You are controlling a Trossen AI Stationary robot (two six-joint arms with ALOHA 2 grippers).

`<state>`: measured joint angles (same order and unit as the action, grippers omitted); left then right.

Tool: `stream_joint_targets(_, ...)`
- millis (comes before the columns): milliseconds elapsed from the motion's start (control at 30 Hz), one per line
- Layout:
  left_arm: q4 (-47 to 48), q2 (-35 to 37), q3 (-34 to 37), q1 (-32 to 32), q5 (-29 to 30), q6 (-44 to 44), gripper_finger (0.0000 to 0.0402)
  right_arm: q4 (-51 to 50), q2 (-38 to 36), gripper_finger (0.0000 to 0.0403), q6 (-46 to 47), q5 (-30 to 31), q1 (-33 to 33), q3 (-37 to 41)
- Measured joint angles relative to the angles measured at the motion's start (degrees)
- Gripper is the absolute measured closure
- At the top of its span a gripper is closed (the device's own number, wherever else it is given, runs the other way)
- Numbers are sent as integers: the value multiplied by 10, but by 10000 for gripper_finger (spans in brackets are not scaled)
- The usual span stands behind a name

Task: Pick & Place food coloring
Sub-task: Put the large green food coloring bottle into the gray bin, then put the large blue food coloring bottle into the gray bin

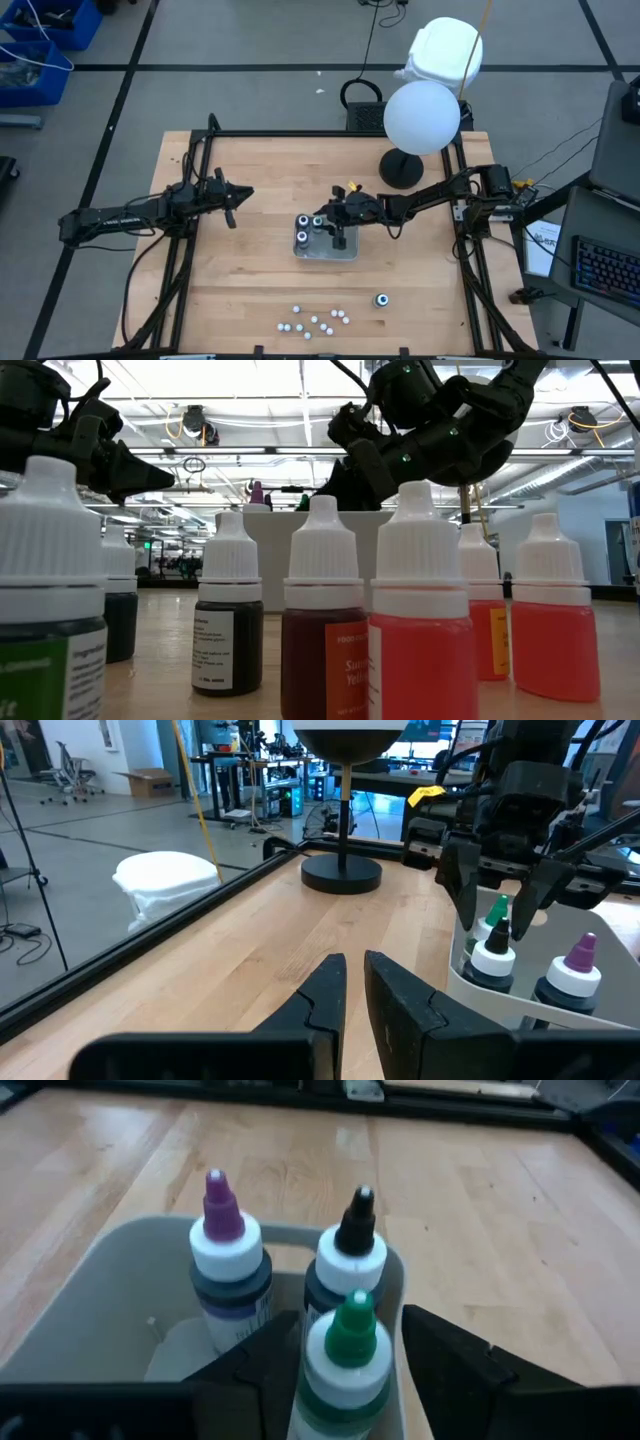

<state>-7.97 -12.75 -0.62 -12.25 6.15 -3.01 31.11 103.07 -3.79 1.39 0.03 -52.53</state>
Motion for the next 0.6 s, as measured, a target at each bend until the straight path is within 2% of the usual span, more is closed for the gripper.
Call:
stream_joint_targets(367,0,0,0,0,0,0,355,26,-8,200,-1,0,0,0)
stream_joint_targets(467,0,0,0,0,0,0,355,19,-39,195,-3,1,4,1)
stream_joint_targets(600,0,0,0,0,0,0,355,-41,-111,191,-27,3,15,1)
